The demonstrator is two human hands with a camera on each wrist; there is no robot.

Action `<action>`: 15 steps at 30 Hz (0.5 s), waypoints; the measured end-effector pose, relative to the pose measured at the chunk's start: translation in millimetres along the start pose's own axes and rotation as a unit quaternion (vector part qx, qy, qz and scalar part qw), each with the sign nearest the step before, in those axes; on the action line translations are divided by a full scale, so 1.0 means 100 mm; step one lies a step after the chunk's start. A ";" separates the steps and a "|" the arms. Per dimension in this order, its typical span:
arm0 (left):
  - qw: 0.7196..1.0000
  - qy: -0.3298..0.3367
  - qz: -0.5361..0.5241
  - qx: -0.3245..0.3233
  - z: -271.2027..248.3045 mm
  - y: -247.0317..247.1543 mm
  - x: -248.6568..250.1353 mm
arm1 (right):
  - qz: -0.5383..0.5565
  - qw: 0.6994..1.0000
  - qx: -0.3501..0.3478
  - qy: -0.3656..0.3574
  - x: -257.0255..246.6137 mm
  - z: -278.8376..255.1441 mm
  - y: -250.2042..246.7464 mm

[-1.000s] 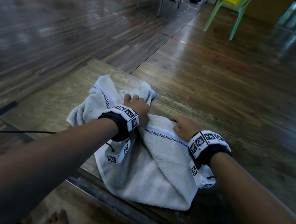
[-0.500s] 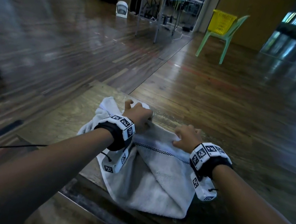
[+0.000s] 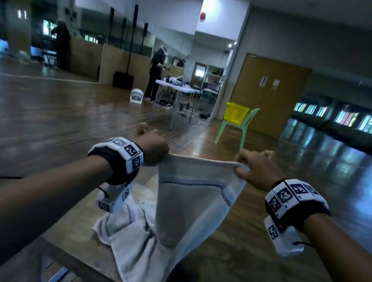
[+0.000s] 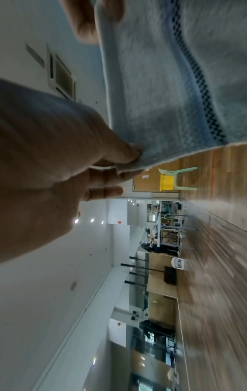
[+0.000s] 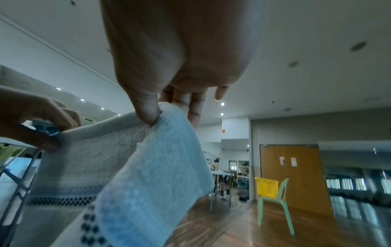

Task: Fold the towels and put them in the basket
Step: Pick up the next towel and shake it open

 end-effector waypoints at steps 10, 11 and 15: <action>0.968 0.017 -0.152 0.197 -0.57 -1.92 -0.43 | -0.033 0.993 0.111 0.025 0.22 -0.64 -1.59; 0.964 0.014 -0.162 0.209 -0.63 -2.04 -0.47 | -0.024 0.992 0.119 0.027 0.22 -0.71 -1.72; 0.953 0.002 -0.202 0.225 -0.82 -2.39 -0.59 | 0.040 0.990 0.134 0.028 0.20 -0.95 -2.21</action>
Point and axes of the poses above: each hand's wrist, its own z-axis towards the middle knuckle, its own y-axis out of the palm, x = y × z, the point moved 9 cm from there along z, towards the middle knuckle, and after that the axes turned 1 degree about -x, right-handed, at the moved point
